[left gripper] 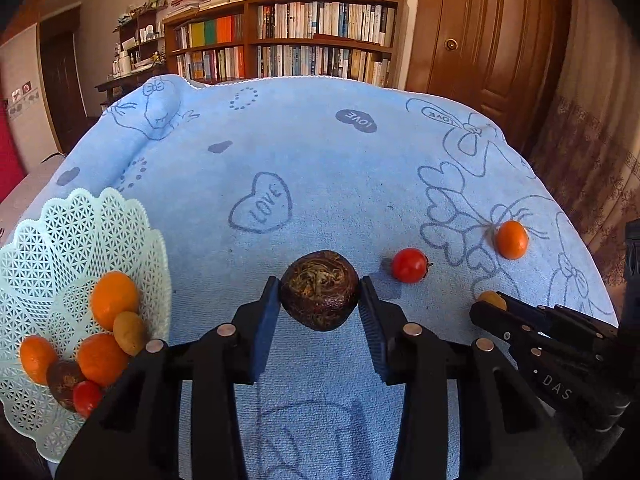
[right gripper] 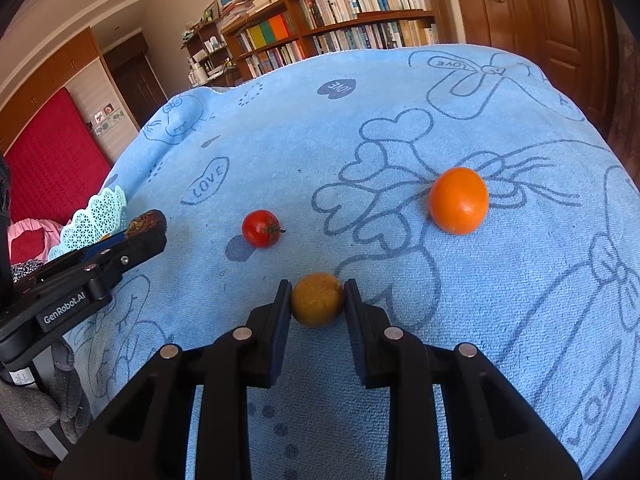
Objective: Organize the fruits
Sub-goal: 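Grasp the dark brown wrinkled fruit with the left tool, then carry the brown fruit into the basket and open the left tool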
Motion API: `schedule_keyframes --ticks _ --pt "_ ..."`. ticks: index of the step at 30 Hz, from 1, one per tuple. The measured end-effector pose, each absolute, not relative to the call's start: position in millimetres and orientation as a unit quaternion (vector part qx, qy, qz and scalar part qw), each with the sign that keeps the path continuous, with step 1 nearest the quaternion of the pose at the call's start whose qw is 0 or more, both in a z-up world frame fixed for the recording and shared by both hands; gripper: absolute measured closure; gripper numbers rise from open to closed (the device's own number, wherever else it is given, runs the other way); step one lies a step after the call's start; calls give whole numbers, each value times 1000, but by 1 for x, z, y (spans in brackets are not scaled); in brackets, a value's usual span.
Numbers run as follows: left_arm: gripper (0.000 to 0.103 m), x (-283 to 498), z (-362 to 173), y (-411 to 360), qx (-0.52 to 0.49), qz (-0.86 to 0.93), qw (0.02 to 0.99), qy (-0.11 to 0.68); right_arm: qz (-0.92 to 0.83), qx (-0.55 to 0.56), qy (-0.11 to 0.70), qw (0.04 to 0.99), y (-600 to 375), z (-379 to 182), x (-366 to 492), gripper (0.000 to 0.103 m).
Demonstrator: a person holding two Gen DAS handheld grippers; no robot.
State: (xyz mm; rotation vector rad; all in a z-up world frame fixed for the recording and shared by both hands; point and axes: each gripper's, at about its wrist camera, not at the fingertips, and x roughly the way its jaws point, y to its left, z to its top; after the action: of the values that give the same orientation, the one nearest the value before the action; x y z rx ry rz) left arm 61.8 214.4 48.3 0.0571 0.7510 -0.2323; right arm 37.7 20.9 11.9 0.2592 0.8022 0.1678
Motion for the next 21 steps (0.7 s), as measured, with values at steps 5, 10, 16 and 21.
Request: schedule_keyframes --ticks 5,10,16,21 --pt "62 53 61 235 20 -90 933 348 80 124 388 910 20 13 38 76" --pt "62 49 69 259 7 -63 939 339 77 124 387 910 18 13 38 76" --pt "62 47 72 292 -7 -26 943 333 75 122 387 911 18 14 38 76" --pt "62 46 70 321 -18 5 942 334 74 121 387 911 19 13 38 76"
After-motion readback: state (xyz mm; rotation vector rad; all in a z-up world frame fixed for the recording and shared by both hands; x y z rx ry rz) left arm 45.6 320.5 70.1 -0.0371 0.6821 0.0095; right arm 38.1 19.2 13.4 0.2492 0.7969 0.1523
